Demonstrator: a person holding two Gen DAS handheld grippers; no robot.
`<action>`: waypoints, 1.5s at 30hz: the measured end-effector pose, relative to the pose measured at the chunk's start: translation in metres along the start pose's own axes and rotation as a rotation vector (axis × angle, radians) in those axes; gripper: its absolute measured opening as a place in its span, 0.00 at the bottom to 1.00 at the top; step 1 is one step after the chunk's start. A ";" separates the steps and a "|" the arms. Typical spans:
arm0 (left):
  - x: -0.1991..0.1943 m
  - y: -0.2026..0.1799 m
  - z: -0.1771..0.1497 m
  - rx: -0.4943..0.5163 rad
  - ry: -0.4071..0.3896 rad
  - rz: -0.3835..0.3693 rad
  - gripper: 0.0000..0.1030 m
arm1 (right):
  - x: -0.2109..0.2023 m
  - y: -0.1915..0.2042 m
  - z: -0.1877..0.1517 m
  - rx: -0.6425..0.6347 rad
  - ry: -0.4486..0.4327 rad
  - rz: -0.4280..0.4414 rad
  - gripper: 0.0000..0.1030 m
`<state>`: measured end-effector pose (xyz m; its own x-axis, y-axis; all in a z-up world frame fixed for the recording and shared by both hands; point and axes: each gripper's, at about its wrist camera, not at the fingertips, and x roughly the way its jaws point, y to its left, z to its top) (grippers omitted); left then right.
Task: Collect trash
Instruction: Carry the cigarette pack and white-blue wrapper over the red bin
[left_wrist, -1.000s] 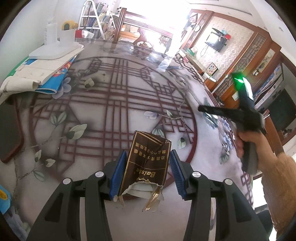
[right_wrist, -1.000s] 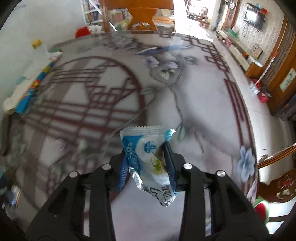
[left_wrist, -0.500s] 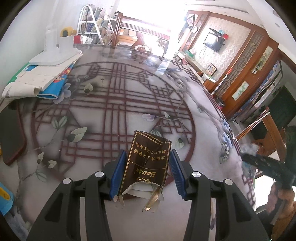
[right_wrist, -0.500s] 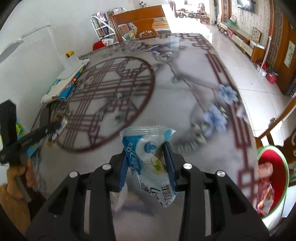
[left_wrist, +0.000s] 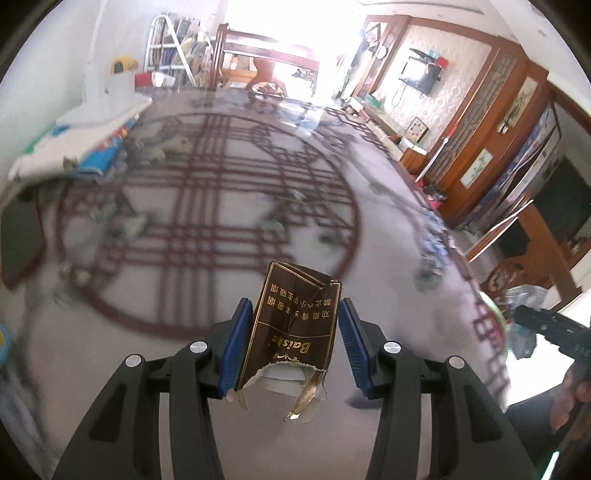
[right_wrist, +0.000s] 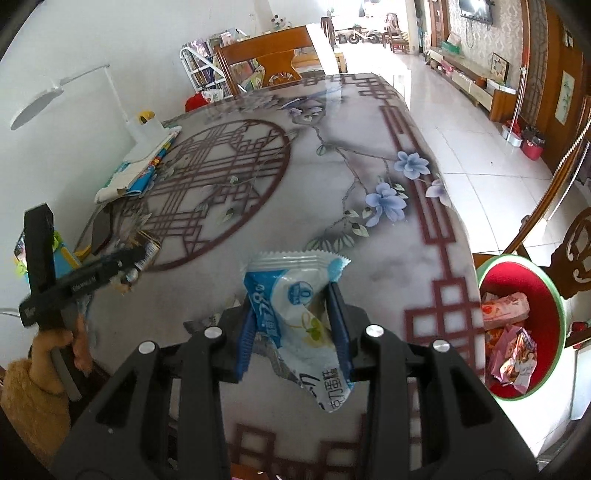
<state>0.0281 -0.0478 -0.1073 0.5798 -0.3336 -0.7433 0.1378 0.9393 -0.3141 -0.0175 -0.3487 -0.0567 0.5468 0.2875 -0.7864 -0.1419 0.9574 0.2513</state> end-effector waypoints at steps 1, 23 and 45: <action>0.000 -0.008 -0.004 -0.001 0.006 -0.012 0.44 | -0.003 -0.002 -0.002 0.005 -0.007 0.006 0.35; -0.011 -0.184 -0.005 0.234 -0.003 -0.213 0.44 | -0.083 -0.096 -0.029 0.201 -0.181 -0.029 0.35; 0.068 -0.342 -0.013 0.504 0.090 -0.364 0.44 | -0.113 -0.244 -0.070 0.524 -0.268 -0.177 0.35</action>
<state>0.0097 -0.3928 -0.0578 0.3581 -0.6238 -0.6948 0.6878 0.6795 -0.2556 -0.1023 -0.6134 -0.0682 0.7233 0.0440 -0.6892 0.3572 0.8303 0.4278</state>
